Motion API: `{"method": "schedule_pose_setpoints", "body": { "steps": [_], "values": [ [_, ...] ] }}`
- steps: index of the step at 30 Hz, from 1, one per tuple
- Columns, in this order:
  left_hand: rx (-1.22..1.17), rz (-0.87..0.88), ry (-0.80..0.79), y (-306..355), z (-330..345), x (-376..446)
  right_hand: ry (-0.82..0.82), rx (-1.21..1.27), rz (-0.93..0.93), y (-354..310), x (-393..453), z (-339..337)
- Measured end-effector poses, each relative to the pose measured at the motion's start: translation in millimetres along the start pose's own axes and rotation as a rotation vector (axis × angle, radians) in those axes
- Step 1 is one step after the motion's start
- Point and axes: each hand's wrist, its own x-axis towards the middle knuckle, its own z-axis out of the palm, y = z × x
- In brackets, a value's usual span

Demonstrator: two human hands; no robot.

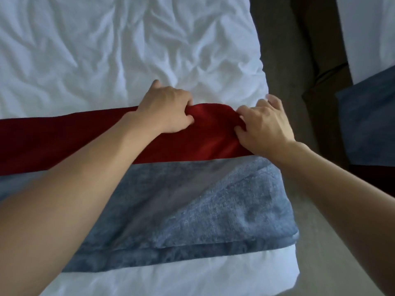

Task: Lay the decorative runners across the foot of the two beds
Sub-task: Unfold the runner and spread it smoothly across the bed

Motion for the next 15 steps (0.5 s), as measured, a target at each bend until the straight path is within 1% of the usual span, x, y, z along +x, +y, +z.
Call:
{"method": "schedule_pose_setpoints", "body": {
  "steps": [2, 5, 7, 10, 12, 15],
  "values": [
    [0.016, 0.020, -0.058, 13, 1, 5, -0.023, 0.097, -0.058, -7, 5, 2],
    [-0.011, 0.023, -0.017, 23, 1, 17, 0.063, 0.240, -0.086, -15, 16, 7],
    [-0.047, 0.025, -0.010, 28, 1, 27, 0.120, 0.347, -0.061, -17, 24, 8],
    [-0.071, 0.035, -0.026, 37, 0, 38, 0.131, 0.554, 0.002, -12, 35, 6],
    [-0.046, 0.032, -0.001, 39, 1, 44, 0.126, 0.580, 0.020, 0, 38, 5],
    [-0.034, 0.006, 0.014, 39, 6, 55, 0.051, 0.500, 0.041, 25, 38, 3]
  ]
}}
